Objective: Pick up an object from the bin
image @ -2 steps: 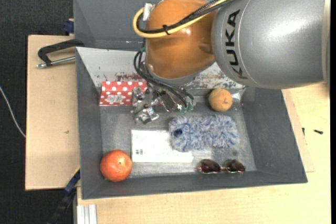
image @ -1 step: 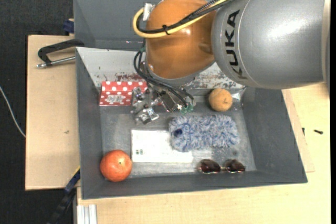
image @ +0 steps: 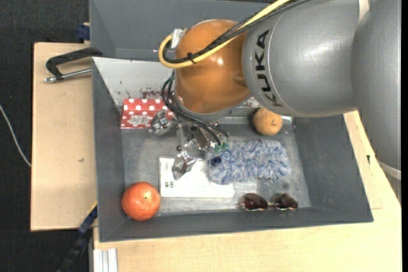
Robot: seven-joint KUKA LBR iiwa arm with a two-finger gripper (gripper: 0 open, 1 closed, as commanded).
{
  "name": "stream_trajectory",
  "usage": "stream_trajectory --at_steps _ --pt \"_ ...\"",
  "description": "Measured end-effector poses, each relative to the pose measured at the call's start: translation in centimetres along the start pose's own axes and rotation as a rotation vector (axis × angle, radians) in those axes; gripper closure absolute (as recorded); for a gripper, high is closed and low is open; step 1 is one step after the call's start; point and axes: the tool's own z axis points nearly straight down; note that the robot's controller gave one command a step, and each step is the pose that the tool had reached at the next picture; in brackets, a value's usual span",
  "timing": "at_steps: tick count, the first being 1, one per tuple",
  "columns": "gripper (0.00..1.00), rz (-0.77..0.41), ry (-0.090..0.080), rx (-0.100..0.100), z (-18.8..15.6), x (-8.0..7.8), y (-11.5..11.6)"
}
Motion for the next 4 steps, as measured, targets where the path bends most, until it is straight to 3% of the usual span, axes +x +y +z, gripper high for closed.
stream_trajectory --at_steps 1,2,4 --pt "0.00 0.000 0.000 0.000 0.0 0.0 0.0" --pt "1.00 -0.066 -0.013 0.000 8.7 -2.0 -3.0" --pt "1.00 -0.057 -0.008 -0.002 8.8 -2.2 -3.1"
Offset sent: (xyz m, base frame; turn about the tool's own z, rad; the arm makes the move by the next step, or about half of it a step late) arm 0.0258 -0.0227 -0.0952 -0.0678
